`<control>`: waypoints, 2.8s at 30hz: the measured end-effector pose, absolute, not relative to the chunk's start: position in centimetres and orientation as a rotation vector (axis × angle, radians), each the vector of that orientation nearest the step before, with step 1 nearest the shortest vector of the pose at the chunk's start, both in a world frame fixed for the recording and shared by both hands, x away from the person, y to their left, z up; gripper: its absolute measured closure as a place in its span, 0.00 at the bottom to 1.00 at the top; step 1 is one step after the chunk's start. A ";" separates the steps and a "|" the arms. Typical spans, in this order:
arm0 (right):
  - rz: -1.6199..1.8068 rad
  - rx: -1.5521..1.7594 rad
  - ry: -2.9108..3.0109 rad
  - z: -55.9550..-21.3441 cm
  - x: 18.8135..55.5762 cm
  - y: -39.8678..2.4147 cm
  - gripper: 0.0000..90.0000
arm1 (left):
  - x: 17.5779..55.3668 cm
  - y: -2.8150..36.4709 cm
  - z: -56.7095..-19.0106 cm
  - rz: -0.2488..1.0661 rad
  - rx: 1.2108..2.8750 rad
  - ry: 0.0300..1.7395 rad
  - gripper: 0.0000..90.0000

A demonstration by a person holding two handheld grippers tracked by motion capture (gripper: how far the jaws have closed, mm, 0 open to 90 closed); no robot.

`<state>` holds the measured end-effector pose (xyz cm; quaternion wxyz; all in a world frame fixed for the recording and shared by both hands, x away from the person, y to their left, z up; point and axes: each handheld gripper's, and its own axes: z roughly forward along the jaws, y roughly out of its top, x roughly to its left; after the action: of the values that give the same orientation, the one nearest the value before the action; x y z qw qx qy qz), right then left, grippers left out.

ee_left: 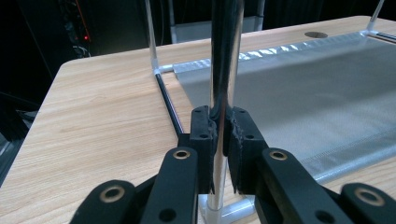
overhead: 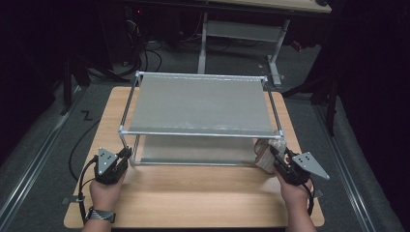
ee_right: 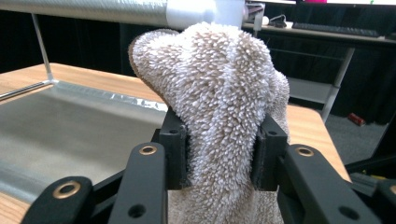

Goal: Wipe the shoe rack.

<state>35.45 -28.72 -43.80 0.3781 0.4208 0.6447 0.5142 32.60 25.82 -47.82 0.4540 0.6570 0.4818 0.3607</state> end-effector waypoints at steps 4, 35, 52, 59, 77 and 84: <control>1.270 1.120 1.710 -45.0 35.8 -28.7 0.72 | 32.6 25.8 -47.8 0.889 1.619 1.189 0.90; 1.221 1.160 1.750 -43.7 35.9 -28.8 0.62 | 32.5 25.7 -47.9 0.889 1.614 1.181 0.90; 1.208 1.184 1.799 -45.1 36.7 -29.1 0.67 | 32.5 25.6 -48.0 0.885 1.611 1.179 0.90; 1.159 1.257 1.872 -48.5 37.2 -29.2 0.69 | 32.5 25.6 -48.0 0.881 1.603 1.180 0.90; 1.173 1.281 1.846 -48.7 36.0 -30.3 0.70 | 35.5 24.8 -48.1 0.845 1.576 1.193 0.89; 1.180 1.303 1.852 -48.5 34.8 -30.7 0.69 | 36.4 24.2 -47.9 0.804 1.561 1.252 0.72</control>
<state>34.76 -30.70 -48.50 0.2900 0.4882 0.6942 0.4423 36.35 24.23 -47.91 0.4726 0.6379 0.5116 0.3285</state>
